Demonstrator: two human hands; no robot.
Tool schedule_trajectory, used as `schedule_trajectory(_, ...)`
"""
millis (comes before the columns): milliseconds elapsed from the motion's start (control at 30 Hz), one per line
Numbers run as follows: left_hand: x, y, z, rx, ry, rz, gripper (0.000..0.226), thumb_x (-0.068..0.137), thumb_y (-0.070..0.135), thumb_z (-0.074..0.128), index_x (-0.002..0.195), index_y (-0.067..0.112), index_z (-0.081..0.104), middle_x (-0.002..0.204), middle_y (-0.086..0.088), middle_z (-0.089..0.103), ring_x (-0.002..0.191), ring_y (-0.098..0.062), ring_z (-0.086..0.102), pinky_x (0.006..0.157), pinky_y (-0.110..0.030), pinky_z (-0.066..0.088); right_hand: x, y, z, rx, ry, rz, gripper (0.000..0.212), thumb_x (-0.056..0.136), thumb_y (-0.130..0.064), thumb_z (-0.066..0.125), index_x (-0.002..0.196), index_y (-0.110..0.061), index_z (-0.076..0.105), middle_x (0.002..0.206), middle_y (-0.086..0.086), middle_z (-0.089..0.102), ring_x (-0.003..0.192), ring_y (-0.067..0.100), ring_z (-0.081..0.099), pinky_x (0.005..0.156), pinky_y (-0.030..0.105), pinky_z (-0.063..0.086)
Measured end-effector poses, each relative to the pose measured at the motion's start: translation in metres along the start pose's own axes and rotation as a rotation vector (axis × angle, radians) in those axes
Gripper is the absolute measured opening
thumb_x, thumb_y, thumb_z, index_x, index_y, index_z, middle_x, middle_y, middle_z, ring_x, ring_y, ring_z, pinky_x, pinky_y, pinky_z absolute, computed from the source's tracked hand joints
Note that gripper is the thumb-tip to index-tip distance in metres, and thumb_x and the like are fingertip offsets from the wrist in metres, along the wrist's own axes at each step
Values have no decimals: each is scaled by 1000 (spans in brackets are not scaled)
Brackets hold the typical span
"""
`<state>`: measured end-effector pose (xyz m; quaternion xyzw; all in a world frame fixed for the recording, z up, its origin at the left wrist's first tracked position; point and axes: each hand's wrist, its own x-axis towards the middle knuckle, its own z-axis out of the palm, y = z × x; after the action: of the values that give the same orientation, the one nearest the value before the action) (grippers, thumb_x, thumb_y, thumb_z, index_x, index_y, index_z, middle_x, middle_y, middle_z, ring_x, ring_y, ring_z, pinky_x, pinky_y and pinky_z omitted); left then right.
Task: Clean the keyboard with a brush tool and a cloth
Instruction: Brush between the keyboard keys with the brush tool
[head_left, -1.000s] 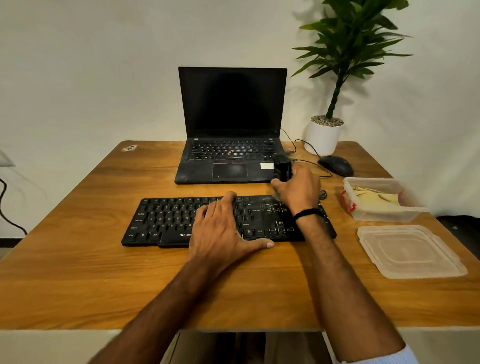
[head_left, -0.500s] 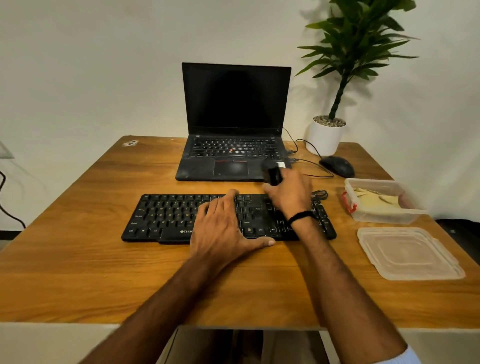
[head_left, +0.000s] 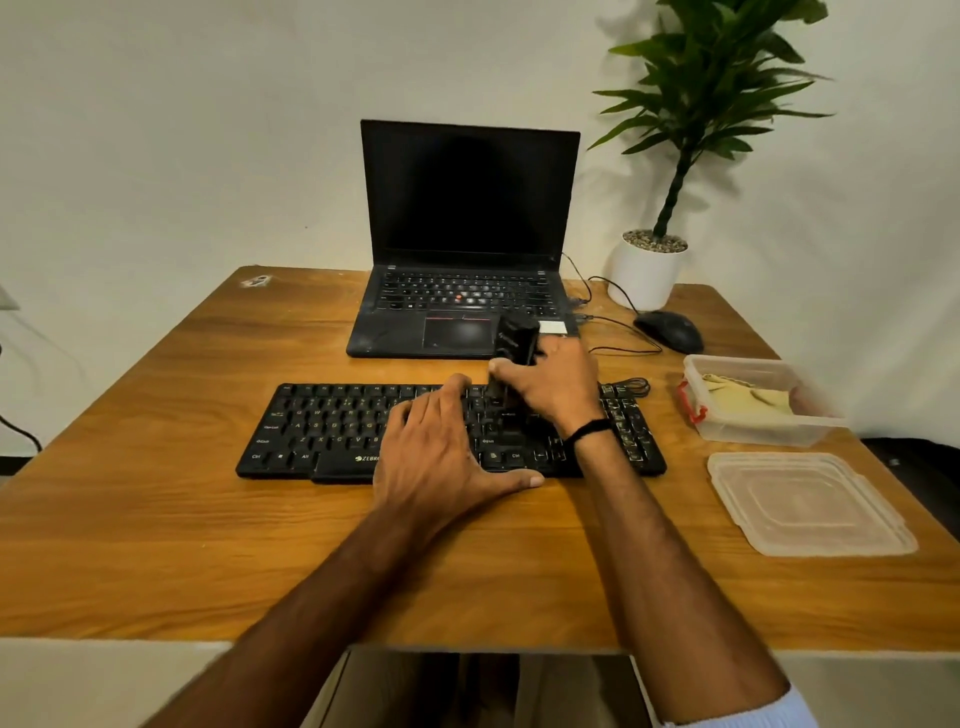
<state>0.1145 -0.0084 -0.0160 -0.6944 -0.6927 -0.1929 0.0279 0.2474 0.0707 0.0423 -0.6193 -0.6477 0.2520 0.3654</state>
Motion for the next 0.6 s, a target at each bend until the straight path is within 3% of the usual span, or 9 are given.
schedule_trajectory(67, 0, 0, 0, 9, -9, -1, 137, 53, 111, 36, 155, 20, 19, 151, 0, 46, 139, -19, 43, 121, -39, 27, 5, 7, -13, -48, 166, 117, 19, 83, -30, 77, 95, -18, 70, 90, -2, 70, 84, 13, 66, 53, 13, 41)
schedule_trajectory(133, 0, 0, 0, 12, -7, 0, 137, 53, 111, 36, 154, 20, 18, 150, 0, 47, 138, -20, 43, 121, -40, 27, 6, 15, -25, -192, 310, 170, 30, 86, -28, 74, 109, -11, 69, 105, 7, 71, 98, 20, 66, 64, 14, 41)
schedule_trajectory(200, 0, 1, 0, 10, 4, 8, 135, 54, 110, 37, 154, 20, 18, 149, -1, 48, 138, -20, 44, 121, -40, 27, 0, 12, -22, -193, 269, 114, 30, 86, -29, 74, 110, -12, 69, 104, 7, 71, 93, 19, 65, 65, 16, 42)
schedule_trajectory(267, 0, 1, 1, 2, 6, 12, 135, 56, 109, 38, 154, 20, 18, 150, -1, 47, 139, -20, 43, 121, -40, 26, -6, 3, -6, -95, 75, -3, 29, 83, -33, 77, 106, -17, 70, 95, 0, 71, 81, 12, 64, 58, 17, 48)
schedule_trajectory(333, -1, 1, 1, -3, 2, 10, 135, 56, 109, 38, 155, 19, 18, 152, -1, 45, 140, -20, 42, 121, -39, 25, -7, 0, 4, 1, -35, -36, 27, 80, -34, 79, 102, -21, 70, 88, -7, 70, 76, 7, 65, 62, 21, 55)
schedule_trajectory(433, -1, 0, 0, 7, 1, 8, 136, 56, 109, 38, 155, 19, 18, 151, -1, 46, 139, -19, 42, 120, -39, 27, 2, 7, -13, -6, 106, 103, 22, 83, -31, 77, 99, -18, 69, 83, -6, 70, 66, 1, 59, 50, 10, 44)
schedule_trajectory(533, 0, 0, 1, 5, 9, 12, 135, 56, 109, 39, 154, 19, 18, 149, -1, 47, 138, -20, 43, 120, -40, 28, 5, 18, -27, -212, 311, 168, 29, 85, -28, 75, 109, -13, 69, 105, 7, 71, 97, 19, 66, 69, 21, 46)
schedule_trajectory(600, 1, 0, 1, 7, 10, 18, 134, 57, 109, 38, 154, 19, 17, 150, -1, 46, 139, -20, 42, 120, -39, 27, 0, 9, -14, -223, 231, 59, 32, 86, -30, 75, 113, -16, 68, 107, 5, 71, 99, 20, 66, 71, 23, 48)
